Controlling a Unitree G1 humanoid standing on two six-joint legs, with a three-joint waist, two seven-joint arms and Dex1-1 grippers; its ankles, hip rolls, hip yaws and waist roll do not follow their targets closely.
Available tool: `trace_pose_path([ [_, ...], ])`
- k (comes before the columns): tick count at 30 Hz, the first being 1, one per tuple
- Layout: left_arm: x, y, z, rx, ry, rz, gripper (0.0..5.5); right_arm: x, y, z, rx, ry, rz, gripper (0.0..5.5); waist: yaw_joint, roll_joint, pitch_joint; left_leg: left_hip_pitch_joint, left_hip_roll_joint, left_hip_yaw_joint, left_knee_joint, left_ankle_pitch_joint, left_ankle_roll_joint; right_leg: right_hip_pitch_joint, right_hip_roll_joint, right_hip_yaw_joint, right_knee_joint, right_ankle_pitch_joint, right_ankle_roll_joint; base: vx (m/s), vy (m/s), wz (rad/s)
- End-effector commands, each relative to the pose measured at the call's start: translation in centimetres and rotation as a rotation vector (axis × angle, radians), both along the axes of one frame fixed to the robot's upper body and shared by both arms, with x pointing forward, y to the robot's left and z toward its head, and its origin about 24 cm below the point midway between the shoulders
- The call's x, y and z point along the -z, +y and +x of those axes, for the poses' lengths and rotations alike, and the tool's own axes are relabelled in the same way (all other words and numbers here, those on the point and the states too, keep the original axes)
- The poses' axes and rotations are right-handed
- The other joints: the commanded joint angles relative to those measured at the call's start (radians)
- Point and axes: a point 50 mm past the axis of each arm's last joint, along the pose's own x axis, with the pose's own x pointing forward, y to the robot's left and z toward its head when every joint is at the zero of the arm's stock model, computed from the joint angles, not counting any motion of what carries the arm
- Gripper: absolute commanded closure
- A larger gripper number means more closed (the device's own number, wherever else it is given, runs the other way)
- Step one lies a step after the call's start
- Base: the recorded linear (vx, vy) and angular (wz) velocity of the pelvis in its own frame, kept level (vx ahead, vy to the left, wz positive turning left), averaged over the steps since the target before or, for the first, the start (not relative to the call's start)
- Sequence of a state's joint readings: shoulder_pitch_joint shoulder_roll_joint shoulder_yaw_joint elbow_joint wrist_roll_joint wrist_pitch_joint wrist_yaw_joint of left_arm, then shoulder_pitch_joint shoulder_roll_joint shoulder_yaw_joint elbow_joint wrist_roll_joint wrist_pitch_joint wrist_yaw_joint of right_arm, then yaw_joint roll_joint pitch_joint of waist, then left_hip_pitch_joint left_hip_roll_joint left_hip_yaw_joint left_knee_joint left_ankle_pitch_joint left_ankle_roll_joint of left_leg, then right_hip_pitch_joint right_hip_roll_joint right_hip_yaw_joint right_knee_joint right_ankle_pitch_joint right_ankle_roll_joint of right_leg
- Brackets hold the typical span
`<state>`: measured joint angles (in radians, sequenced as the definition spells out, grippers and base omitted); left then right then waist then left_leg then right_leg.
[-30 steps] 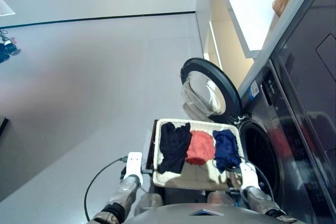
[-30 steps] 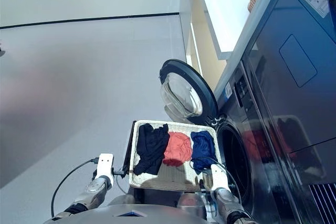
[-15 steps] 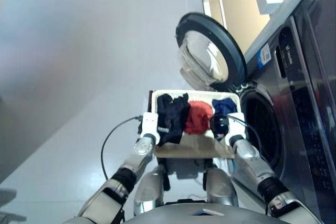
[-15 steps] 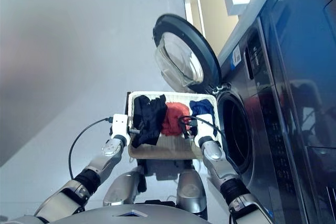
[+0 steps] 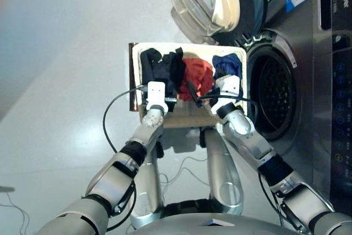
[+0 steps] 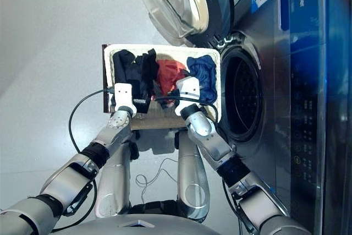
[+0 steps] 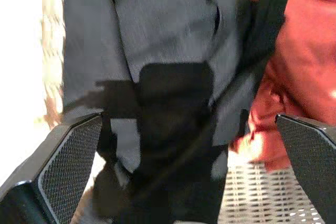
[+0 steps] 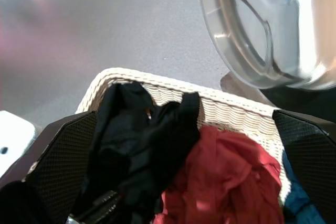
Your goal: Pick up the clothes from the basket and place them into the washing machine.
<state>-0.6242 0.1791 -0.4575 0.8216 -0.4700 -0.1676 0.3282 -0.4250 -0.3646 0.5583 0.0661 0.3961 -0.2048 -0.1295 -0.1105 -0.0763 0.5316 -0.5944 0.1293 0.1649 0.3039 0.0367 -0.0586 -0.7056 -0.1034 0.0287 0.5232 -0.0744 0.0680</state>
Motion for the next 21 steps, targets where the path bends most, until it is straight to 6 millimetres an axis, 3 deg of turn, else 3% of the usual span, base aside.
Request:
trace_pose_path([
  [1, -1.7, 0.4, 1.1, -0.073, -0.063, -0.034, 0.0, -3.7, 1.4, -2.1, -0.091, -0.179, 0.123, 0.0, -0.011, -0.026, -0.012, -0.072, 0.048, -0.03, 0.16, -0.101, -0.022, 0.007, 0.007, 0.015, -0.074, 0.055, 0.046, -0.051, -0.011, -0.068],
  [10, -4.2, 3.8, 3.1, -0.229, -0.099, -0.029, 0.0, -5.3, 1.7, -2.9, -0.146, -0.238, 0.166, 0.0, -0.025, -0.036, -0.012, -0.185, 0.064, -0.037, 0.223, -0.114, -0.029, -0.111, 0.016, 0.017, -0.019, 0.042, 0.043, 0.0, 0.0, 0.0],
  [21, -8.9, 5.9, 5.2, -0.332, -0.195, -0.053, 0.0, -6.7, 2.1, -3.4, -0.194, -0.317, 0.13, 0.0, -0.057, -0.062, -0.012, -0.261, 0.08, -0.04, 0.275, -0.134, -0.034, -0.194, 0.023, 0.022, 0.02, 0.033, 0.049, 0.0, 0.0, 0.0],
])
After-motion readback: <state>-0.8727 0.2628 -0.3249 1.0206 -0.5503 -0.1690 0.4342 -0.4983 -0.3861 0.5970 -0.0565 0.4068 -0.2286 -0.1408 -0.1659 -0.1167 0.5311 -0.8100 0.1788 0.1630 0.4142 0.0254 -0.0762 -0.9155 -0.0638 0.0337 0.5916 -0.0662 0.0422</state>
